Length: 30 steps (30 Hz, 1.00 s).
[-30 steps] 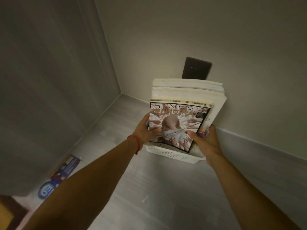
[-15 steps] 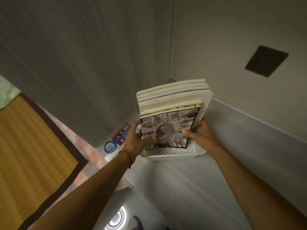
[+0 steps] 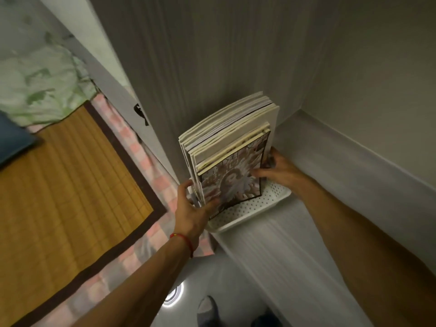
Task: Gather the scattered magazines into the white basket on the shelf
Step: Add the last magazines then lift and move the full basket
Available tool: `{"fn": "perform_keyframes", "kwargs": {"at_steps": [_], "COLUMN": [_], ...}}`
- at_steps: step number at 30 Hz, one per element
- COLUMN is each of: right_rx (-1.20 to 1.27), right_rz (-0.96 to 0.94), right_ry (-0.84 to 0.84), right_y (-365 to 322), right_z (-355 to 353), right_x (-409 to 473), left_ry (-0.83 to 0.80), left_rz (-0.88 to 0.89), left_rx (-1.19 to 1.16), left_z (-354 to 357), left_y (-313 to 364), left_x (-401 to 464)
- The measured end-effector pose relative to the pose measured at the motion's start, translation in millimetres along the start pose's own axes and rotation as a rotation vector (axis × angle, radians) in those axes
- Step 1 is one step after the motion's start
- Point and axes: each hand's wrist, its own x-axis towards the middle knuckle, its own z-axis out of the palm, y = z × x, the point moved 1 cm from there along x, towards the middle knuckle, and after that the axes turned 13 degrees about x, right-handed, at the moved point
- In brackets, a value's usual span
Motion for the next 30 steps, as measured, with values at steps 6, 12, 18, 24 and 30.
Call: {"fn": "perform_keyframes", "kwargs": {"at_steps": [6,12,18,24,30], "right_rx": [-0.109,-0.230,-0.113,0.140,0.072], "right_rz": [0.032,0.114,0.201,0.135,0.086], "right_ry": [-0.059,0.026,0.295,0.295,0.286], "right_y": [-16.0,-16.1,23.5,8.7,16.1], "right_z": [7.3,-4.4,-2.3,10.9,11.0], "right_x": [29.7,22.1,-16.2,12.7,15.3], "left_ry": [0.061,-0.129,-0.172,-0.122,-0.128], "left_rz": [-0.186,-0.406,-0.399,-0.363,-0.396], "left_rx": [-0.048,-0.057,-0.161,-0.215,-0.196], "left_z": [1.0,-1.6,-4.2,-3.4,-11.6], "left_y": [-6.6,-0.3,-1.8,-7.6,0.3], "left_x": [0.5,5.7,10.4,10.8,15.8]}}
